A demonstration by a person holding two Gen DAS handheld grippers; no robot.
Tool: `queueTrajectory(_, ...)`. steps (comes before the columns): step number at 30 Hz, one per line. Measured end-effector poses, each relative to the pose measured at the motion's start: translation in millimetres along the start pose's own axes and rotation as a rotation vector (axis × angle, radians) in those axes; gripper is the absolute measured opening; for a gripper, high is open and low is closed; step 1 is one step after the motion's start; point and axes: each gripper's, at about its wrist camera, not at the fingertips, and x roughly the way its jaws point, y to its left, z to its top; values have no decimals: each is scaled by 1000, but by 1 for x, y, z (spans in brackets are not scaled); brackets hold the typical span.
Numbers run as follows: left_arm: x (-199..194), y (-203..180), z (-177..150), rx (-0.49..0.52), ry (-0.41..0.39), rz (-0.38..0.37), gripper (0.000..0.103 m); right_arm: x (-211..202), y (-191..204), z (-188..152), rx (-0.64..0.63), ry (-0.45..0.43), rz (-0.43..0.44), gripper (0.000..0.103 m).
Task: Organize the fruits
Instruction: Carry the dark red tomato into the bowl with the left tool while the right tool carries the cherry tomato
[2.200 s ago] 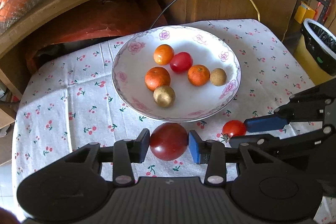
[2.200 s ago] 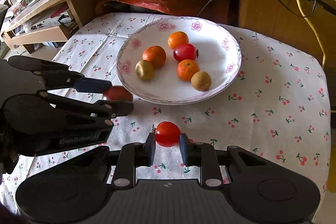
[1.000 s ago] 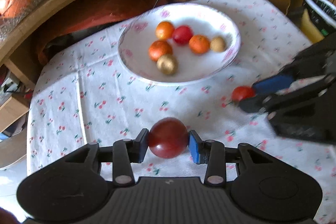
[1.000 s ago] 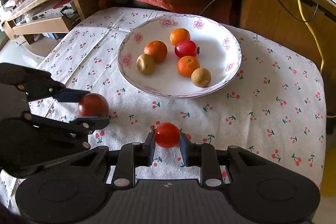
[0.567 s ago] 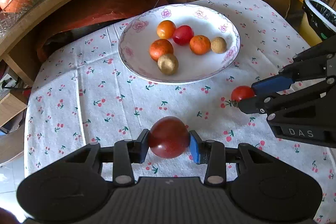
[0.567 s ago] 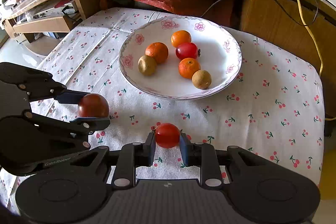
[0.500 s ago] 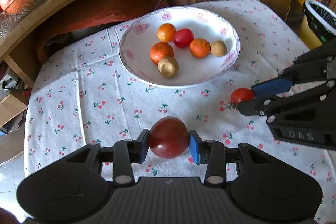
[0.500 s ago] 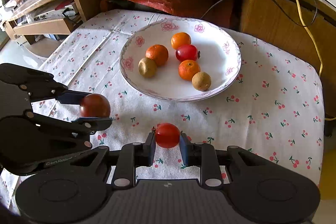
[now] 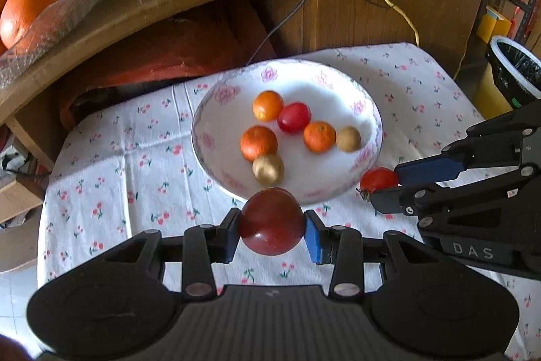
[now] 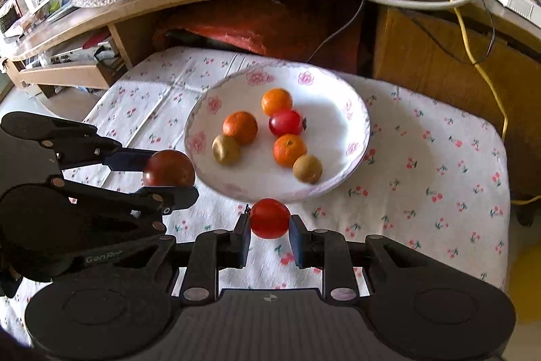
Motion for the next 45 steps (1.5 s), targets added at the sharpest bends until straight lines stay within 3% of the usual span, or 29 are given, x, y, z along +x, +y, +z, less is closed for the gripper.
queueTrajectory(17, 22, 11, 22, -35, 1, -1, 47, 19, -9, 33, 21, -43, 10, 16)
queueTrajectory(45, 45, 13, 34, -58, -3, -2, 47, 39, -21, 40, 93, -77, 16, 17)
